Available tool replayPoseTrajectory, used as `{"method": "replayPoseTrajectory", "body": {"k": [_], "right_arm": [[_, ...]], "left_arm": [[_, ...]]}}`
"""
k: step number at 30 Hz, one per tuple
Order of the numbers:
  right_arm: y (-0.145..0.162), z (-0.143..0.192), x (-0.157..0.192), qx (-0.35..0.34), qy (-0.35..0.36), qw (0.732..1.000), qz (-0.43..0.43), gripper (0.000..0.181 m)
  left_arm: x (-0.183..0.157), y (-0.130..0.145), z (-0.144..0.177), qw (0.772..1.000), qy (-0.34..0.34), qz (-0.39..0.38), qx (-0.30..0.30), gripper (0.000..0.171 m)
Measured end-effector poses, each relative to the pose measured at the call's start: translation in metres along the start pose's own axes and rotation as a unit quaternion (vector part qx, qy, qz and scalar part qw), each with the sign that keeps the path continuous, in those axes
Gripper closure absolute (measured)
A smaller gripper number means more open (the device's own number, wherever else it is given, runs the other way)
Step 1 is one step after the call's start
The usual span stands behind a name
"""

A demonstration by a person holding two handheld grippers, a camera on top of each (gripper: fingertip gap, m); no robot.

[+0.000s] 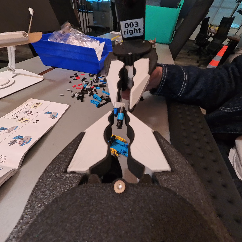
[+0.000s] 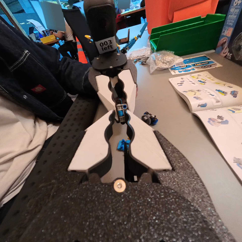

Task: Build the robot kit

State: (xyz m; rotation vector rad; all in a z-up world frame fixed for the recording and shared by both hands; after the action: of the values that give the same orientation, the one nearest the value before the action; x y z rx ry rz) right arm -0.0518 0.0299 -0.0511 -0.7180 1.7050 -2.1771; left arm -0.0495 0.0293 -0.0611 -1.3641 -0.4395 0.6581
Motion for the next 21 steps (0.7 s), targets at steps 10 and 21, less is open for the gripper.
{"method": "replayPoseTrajectory", "body": {"k": [10,21], "right_arm": [[-0.002,0.011,-0.006,-0.008,0.013,1.0,-0.011,0.174],[0.017,-0.004,-0.002,0.066,0.035,0.996,0.052,0.161]], "left_arm": [[0.002,0.003,0.003,1.0,0.005,-0.014,0.01,0.164],[0.0,0.025,0.006,0.996,0.024,-0.039,0.081,0.165]]}}
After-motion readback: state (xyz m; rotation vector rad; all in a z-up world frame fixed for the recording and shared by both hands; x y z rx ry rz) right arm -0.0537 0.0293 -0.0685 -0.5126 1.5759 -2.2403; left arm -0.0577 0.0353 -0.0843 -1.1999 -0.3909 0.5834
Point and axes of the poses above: each gripper's, where its closed fingertips meet, z back along the fingers, y out of its underside, x = y × z across the jaws, the point moved 1 cm from there along z, back along the fingers, and after that the axes turned 4 degrees about -x, right-handed, at the moved point
